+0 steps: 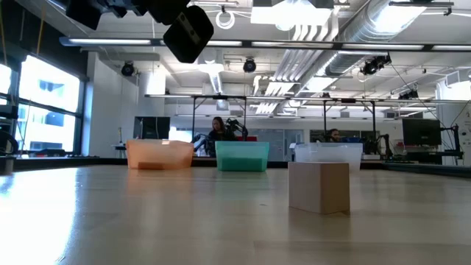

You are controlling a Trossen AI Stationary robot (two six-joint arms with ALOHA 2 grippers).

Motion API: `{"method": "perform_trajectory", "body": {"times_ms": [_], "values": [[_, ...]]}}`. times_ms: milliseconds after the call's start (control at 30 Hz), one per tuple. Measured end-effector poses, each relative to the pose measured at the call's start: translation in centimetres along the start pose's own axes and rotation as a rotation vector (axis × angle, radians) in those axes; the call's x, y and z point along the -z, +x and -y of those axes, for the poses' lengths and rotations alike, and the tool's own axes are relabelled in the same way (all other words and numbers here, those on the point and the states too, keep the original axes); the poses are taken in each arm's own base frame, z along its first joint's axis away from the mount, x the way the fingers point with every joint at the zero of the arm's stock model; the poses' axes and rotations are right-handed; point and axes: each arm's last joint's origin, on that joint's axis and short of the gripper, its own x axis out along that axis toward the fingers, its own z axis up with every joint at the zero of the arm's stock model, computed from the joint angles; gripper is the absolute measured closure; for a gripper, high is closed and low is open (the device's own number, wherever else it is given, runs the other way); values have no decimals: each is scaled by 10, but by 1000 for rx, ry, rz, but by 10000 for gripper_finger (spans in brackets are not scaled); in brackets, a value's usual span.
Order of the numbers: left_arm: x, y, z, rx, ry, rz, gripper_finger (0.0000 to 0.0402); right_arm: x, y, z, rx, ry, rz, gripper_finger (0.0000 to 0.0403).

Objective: Sort & place blocks by color
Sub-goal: Put the blue block into the blue bin

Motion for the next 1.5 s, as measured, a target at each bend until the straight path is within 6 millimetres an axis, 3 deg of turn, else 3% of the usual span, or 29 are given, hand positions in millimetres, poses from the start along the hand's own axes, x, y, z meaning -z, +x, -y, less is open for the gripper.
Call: {"method": "perform_trajectory", "body": {"times_ms": [67, 300, 700, 933, 1167, 1500], "values": [[-1, -1, -2, 0, -3, 0, 380, 0, 0, 0, -4, -7, 0, 292], [-3, -3, -12, -30, -15, -3, 359, 4, -1, 0, 19, 3, -49, 292], [-1, -13, -44, -230, -10, -65, 276, 25, -4, 20, 169, 53, -238, 292], [2, -27, -73, -497, -3, -113, 239, 44, -10, 44, 282, 90, -349, 292], [6, -42, -95, -596, -58, -196, 235, 65, -20, 79, 452, 141, -441, 292], [13, -47, -99, -627, -87, -269, 238, 108, -50, 137, 764, 333, -570, 292]]}}
